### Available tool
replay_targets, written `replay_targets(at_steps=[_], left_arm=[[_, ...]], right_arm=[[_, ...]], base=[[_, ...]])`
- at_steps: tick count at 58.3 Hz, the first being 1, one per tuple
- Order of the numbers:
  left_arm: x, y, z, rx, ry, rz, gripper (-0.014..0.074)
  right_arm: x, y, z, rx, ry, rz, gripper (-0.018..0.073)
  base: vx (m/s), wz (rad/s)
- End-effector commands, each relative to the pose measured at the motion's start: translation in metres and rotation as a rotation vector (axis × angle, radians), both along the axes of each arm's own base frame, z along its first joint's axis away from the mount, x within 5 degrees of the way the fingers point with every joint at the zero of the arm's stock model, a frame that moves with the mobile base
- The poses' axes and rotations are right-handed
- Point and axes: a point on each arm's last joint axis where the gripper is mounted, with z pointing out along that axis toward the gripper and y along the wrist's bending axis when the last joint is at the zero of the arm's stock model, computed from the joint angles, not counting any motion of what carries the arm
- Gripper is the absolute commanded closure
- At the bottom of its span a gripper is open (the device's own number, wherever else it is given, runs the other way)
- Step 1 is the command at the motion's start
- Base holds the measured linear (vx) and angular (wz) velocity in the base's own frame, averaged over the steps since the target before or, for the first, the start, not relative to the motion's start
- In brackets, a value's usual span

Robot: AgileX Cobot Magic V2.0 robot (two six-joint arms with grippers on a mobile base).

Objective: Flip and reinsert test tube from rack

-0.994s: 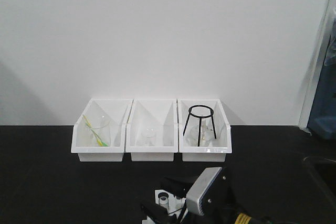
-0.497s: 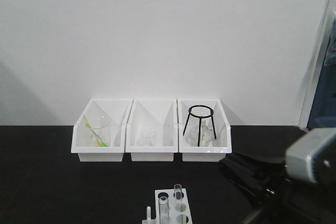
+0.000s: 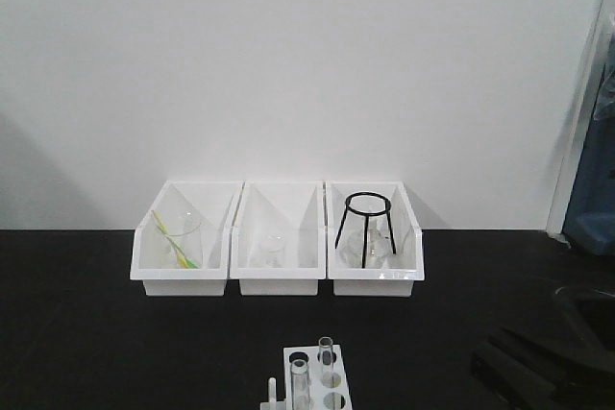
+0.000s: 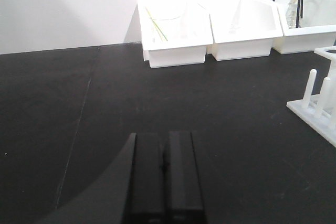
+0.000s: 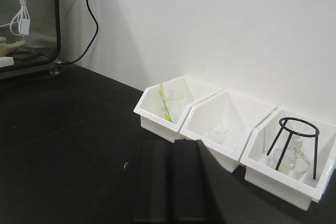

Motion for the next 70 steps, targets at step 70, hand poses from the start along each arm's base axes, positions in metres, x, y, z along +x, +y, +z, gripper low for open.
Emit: replay_targets(at_steps=[70], left_arm=[[0.000, -0.001, 0.009, -0.019, -0.090, -0.013, 0.0602]], right_arm=[[-0.073, -0.084, -0.118, 0.082, -0.046, -0.610, 0.0570]], base=[[0.00, 0.00]])
